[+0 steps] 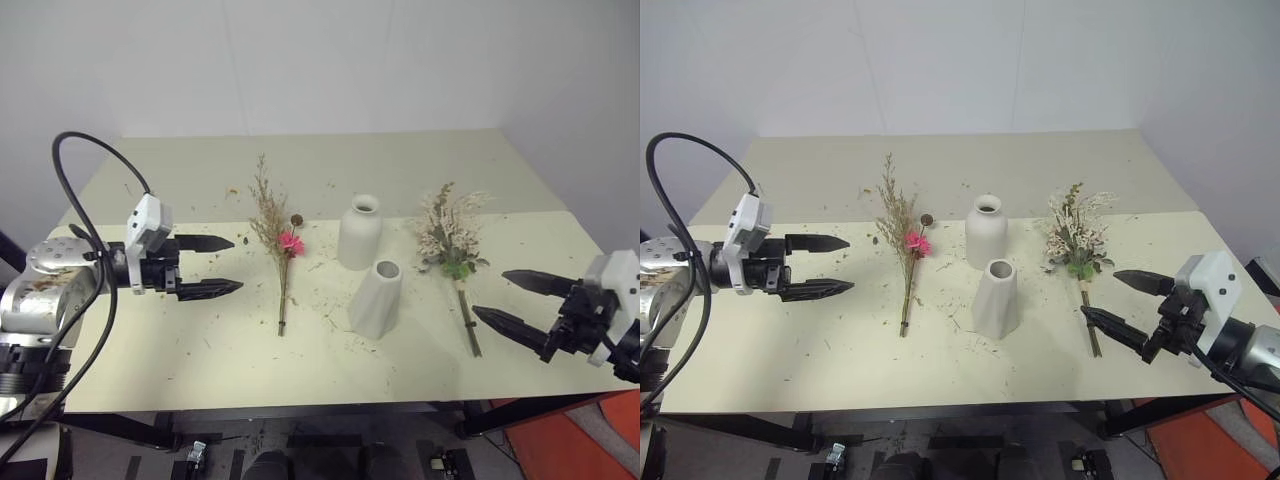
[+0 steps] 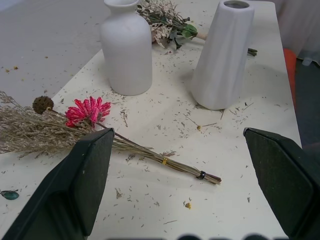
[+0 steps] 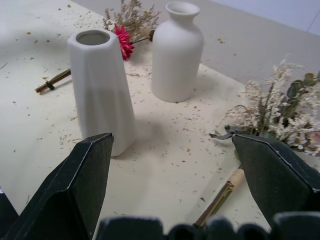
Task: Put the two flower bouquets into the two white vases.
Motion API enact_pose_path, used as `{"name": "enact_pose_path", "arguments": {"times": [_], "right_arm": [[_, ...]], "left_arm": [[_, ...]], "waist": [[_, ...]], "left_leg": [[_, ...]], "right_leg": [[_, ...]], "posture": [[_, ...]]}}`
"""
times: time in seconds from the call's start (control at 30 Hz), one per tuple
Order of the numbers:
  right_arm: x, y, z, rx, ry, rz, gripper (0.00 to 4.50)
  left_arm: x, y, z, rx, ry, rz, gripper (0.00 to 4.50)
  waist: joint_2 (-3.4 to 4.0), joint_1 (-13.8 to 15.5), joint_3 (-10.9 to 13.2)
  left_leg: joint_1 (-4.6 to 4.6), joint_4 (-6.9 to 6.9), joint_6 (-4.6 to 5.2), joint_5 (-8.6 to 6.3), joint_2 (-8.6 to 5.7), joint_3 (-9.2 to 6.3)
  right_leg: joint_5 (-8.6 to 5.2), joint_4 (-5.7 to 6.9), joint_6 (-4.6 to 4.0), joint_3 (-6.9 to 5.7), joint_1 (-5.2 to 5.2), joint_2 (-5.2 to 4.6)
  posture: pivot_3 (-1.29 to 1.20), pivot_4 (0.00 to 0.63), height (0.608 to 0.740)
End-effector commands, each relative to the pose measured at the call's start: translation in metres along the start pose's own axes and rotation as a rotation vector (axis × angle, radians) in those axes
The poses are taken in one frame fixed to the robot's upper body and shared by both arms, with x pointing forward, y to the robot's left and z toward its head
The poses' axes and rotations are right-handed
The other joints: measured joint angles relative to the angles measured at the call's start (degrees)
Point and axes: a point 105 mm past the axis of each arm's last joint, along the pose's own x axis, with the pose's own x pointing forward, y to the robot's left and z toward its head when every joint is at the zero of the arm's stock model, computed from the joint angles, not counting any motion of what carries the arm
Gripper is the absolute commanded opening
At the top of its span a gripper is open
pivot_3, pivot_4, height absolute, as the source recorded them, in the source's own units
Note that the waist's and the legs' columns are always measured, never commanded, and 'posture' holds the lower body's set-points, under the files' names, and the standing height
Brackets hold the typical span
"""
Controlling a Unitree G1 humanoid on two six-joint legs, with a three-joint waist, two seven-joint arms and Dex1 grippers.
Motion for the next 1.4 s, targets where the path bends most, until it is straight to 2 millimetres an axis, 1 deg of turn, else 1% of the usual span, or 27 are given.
{"name": "enact_pose_path", "arguments": {"times": [0.03,0.17,0.4,0.57,0.63,0.77,0.83,0.97,1.03,1.1,1.17,1.27,1.4], "right_arm": [[-0.007,-0.005,0.009,-0.028,-0.004,-0.018,4.47],[-0.008,-0.010,0.012,-0.037,-0.005,-0.026,4.47],[-0.003,-0.012,0.016,-0.056,-0.010,-0.019,4.47],[-0.004,-0.016,0.019,-0.067,-0.002,-0.018,4.47],[-0.004,-0.016,0.020,-0.076,0.000,-0.012,4.47],[-0.002,-0.016,0.025,-0.101,-0.005,0.002,4.47],[0.000,-0.017,0.029,-0.119,-0.008,0.014,4.47],[0.005,-0.019,0.038,-0.156,-0.017,0.047,4.47],[0.009,-0.021,0.045,-0.183,-0.025,0.070,4.47],[0.012,-0.023,0.050,-0.203,-0.030,0.084,4.47],[0.017,-0.024,0.054,-0.220,-0.036,0.101,4.47],[0.022,-0.021,0.058,-0.241,-0.048,0.135,4.47],[0.026,-0.018,0.063,-0.254,-0.060,0.156,4.47]], "left_arm": [[-0.002,0.002,0.013,0.060,-0.035,0.007,4.50],[0.003,-0.002,0.015,0.074,-0.061,0.007,4.50],[0.007,0.002,0.016,0.084,-0.068,0.020,4.50],[0.016,0.000,0.005,-0.006,0.014,0.013,4.50],[0.019,-0.002,0.005,-0.023,0.029,0.000,4.50],[0.025,0.003,0.002,-0.037,0.081,0.025,4.50],[0.034,0.007,-0.005,-0.066,0.149,0.054,4.50],[0.059,0.015,-0.019,-0.104,0.273,0.126,4.50],[0.080,0.022,-0.025,-0.142,0.303,0.153,4.50],[0.094,0.026,-0.030,-0.165,0.340,0.170,4.50],[0.109,0.034,-0.042,-0.212,0.429,0.224,4.50],[0.124,0.045,-0.058,-0.243,0.556,0.309,4.50],[0.138,0.055,-0.067,-0.255,0.615,0.378,4.50]], "waist": [[0.00,0.0,0.0],[-0.01,0.0,0.0],[-0.02,-0.1,0.0],[-0.02,0.0,0.0],[-0.02,0.0,0.0],[-0.03,0.0,0.0],[-0.03,0.0,0.0],[-0.04,0.0,0.0],[-0.04,0.0,0.0],[-0.07,0.1,0.0],[-0.09,0.1,0.1],[-0.11,0.1,0.1],[-0.11,0.0,0.1]], "left_leg": [[0.00,0.00,0.00,0.00,0.00,0.00],[-0.01,0.00,0.00,0.00,0.00,0.00],[0.01,0.00,0.00,0.00,0.00,0.00],[0.00,0.00,0.00,0.00,0.00,0.00],[0.01,0.00,0.00,0.00,0.00,0.00],[0.00,0.01,0.00,0.00,0.00,0.00],[0.02,0.03,0.00,0.00,-0.01,0.00],[0.03,0.04,0.00,0.00,-0.03,-0.01],[0.02,0.06,0.00,0.00,-0.04,-0.01],[-0.01,0.10,0.00,0.00,-0.06,-0.02],[-0.02,0.13,0.00,0.00,-0.06,-0.03],[-0.05,0.17,0.00,0.00,-0.07,-0.03],[-0.06,0.18,0.01,0.00,-0.08,-0.02]], "right_leg": [[0.00,0.00,0.00,0.00,0.00,0.00],[0.00,-0.01,0.00,0.00,0.00,0.00],[0.00,0.01,0.00,0.01,0.00,0.01],[0.00,0.00,0.00,0.01,0.02,0.00],[0.00,0.01,0.00,0.00,0.01,0.00],[0.00,0.02,0.00,0.00,0.01,0.01],[0.00,0.02,0.00,0.00,0.03,0.00],[0.00,0.02,0.01,0.00,0.08,0.01],[0.00,0.02,0.01,-0.01,0.08,0.01],[0.00,0.02,0.01,-0.03,0.07,0.00],[0.00,0.01,0.01,-0.06,0.08,0.01],[0.00,0.00,0.02,-0.06,0.08,0.01],[-0.02,0.04,0.04,0.00,0.02,0.02]], "posture": [[0.00,0.150,0.740],[0.00,0.150,0.740],[0.00,0.150,0.740],[0.00,0.150,0.740],[0.00,0.150,0.740],[0.00,0.150,0.740],[0.00,0.150,0.740],[0.00,0.150,0.740],[0.00,0.150,0.740],[0.00,0.150,0.740],[0.00,0.150,0.740],[0.00,0.150,0.740],[0.00,0.150,0.740]]}}
